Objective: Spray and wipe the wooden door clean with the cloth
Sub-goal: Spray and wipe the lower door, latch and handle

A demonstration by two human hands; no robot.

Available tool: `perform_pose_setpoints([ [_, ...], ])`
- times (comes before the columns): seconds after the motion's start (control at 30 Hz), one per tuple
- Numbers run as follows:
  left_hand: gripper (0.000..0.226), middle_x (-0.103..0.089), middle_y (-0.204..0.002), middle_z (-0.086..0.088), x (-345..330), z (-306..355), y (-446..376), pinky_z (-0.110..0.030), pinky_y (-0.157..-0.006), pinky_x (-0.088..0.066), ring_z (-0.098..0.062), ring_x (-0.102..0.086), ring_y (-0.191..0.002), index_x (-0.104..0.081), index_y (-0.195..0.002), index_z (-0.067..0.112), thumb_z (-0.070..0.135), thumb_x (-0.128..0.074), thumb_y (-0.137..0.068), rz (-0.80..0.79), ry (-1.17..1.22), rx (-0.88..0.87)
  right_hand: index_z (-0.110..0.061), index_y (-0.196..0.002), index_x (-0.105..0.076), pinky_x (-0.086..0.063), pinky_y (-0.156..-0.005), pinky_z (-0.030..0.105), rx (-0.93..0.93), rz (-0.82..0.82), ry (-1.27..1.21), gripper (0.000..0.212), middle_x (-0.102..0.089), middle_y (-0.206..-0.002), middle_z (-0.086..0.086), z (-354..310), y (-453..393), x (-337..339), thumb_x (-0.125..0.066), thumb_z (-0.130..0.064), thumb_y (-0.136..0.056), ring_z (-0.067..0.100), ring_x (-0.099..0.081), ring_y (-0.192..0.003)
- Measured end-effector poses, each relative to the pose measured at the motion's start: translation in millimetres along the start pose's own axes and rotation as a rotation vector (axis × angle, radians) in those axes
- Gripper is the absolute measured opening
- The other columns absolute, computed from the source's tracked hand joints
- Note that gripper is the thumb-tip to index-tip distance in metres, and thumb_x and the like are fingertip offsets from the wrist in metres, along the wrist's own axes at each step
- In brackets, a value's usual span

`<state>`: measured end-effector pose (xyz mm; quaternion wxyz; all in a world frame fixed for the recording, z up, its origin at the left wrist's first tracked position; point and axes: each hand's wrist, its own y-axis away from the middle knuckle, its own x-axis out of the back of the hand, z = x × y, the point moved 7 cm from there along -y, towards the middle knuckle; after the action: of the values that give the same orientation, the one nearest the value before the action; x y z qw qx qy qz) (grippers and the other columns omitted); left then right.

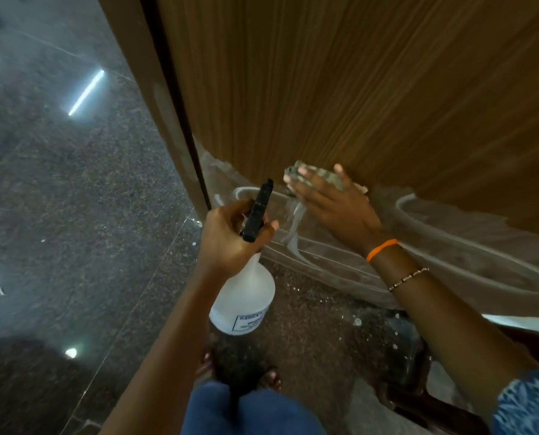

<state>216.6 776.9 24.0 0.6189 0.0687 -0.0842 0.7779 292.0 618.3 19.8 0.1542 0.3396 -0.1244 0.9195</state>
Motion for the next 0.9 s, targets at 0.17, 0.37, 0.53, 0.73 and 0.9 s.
perform_pose_setpoints([
  [0.17, 0.038, -0.057, -0.053, -0.010, 3.8, -19.1, -16.9, -0.040, -0.049, -0.047, -0.031, -0.055, -0.048, -0.063, -0.073, 0.007, 0.044, -0.065, -0.071, -0.001, -0.005, -0.080, -0.015, -0.148, -0.029, 0.015, -0.111, 0.053, -0.229, 0.042, -0.048, 0.056, -0.018, -0.156, -0.003, -1.7, 15.0, -5.7, -0.033, -0.003, -0.093, 0.020, -0.009, -0.146],
  [0.37, 0.048, -0.050, -0.049, -0.005, 6.1, -16.9, -39.2, -0.019, -0.048, -0.041, -0.013, -0.050, -0.044, -0.060, -0.068, -0.004, 0.044, -0.063, -0.069, 0.000, 0.083, -0.221, -0.016, -0.140, -0.048, -0.003, -0.117, 0.047, -0.635, 0.498, 0.025, 0.042, -0.043, -0.147, -0.001, 54.4, 1.7, 48.7, -0.046, -0.004, -0.101, 0.023, -0.036, -0.136],
  [0.53, 0.049, -0.061, -0.065, -0.017, -1.6, -38.8, -50.4, -0.016, -0.054, -0.046, -0.019, -0.059, -0.052, -0.063, -0.068, -0.003, 0.046, -0.063, -0.068, 0.020, 0.129, -0.374, -0.012, -0.148, -0.033, 0.000, -0.118, 0.047, -0.428, 0.349, 0.002, 0.052, -0.027, -0.155, 0.003, -10.6, -2.1, -1.2, -0.042, -0.003, -0.097, 0.027, -0.025, -0.142],
  [0.73, 0.054, -0.064, -0.063, -0.017, -7.3, -56.8, -60.5, -0.045, -0.064, -0.053, -0.035, -0.063, -0.062, -0.064, -0.068, -0.003, 0.051, -0.061, -0.065, 0.040, 0.107, -0.555, -0.015, -0.147, -0.036, -0.010, -0.118, 0.046, -0.552, 0.499, 0.162, 0.046, -0.029, -0.154, 0.003, -14.6, 22.3, -21.7, -0.032, -0.004, -0.102, 0.027, -0.027, -0.142],
  [0.9, 0.058, -0.068, -0.063, -0.013, -2.3, -53.6, -55.6, -0.050, -0.068, -0.053, -0.035, -0.065, -0.064, -0.067, -0.068, -0.001, 0.056, -0.061, -0.062, 0.056, 0.082, -0.677, -0.007, -0.147, -0.033, -0.019, -0.118, 0.044, -1.027, 0.830, 0.092, 0.061, -0.035, -0.150, 0.017, 14.6, 32.6, 3.8, -0.041, 0.010, -0.089, 0.033, -0.027, -0.140],
])
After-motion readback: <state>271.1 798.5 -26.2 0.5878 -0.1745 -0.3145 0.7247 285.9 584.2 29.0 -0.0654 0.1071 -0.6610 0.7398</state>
